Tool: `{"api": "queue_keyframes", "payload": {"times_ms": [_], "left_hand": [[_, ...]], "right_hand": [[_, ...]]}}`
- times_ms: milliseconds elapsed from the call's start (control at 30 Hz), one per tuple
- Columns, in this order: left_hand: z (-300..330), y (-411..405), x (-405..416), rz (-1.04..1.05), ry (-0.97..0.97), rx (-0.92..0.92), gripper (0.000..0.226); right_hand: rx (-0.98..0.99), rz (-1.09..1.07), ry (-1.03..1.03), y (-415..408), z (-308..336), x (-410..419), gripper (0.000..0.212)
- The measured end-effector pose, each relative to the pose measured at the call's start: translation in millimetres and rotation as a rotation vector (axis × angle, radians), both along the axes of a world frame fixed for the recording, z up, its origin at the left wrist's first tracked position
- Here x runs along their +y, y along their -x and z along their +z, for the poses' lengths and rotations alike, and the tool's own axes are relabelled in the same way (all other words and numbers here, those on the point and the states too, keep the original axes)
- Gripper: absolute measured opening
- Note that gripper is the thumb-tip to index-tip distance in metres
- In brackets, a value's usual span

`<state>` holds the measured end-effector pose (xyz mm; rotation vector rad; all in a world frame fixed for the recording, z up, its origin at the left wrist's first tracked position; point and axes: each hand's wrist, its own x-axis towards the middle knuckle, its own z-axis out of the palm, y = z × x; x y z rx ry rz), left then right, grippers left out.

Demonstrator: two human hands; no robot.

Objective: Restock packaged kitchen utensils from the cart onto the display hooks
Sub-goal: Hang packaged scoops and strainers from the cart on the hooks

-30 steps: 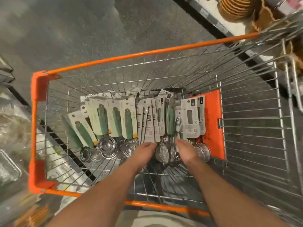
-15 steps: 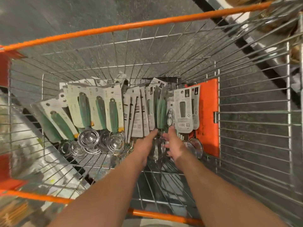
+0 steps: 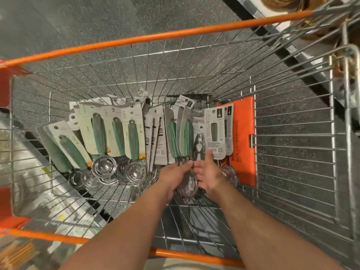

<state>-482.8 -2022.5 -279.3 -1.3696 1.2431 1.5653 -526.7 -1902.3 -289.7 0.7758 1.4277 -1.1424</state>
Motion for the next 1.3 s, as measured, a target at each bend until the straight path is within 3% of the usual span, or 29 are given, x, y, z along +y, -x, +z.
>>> {"api": "queue_keyframes", "payload": {"times_ms": [133,233,333,400,433,500,633,833,967,1100,1233,1300], "left_hand": [[8,-3,-3,-0.039,0.017,0.008,0.042],[18,-7,-1,-0.053,0.026,-0.002,0.049],[30,-7,3,-0.013,-0.013,0.021,0.067],[31,-8,6,-0.023,-0.009,0.052,0.061],[31,-8,8,-0.024,0.000,0.068,0.047],[33,-8,12,-0.013,0.016,0.069,0.021],[30,-10,18,0.004,0.033,0.027,0.030],[20,-14,16,0.040,0.041,0.011,0.026],[21,-16,14,0.031,0.047,0.018,0.009],[13,-19,12,0.019,0.043,-0.013,0.032],[7,-21,8,0.081,0.044,-0.012,0.057],[3,-22,8,0.073,0.061,-0.006,0.048]], "right_hand": [[0.139,0.093,-0.021,2,11,4,0.084],[0.326,0.035,-0.212,0,15,14,0.066],[0.383,-0.105,-0.418,1,26,31,0.057],[0.373,-0.136,-0.476,2,33,43,0.052],[0.372,-0.109,-0.494,2,35,47,0.047],[0.393,0.006,-0.501,3,28,54,0.037],[0.399,0.260,-0.404,4,11,55,0.054],[0.377,0.186,-0.412,-2,-11,46,0.074],[0.405,0.195,-0.471,5,-10,46,0.053],[0.441,0.209,-0.475,9,-10,42,0.051],[0.449,0.286,-0.489,10,-10,38,0.025],[0.427,0.294,-0.481,14,-13,42,0.031]]}}
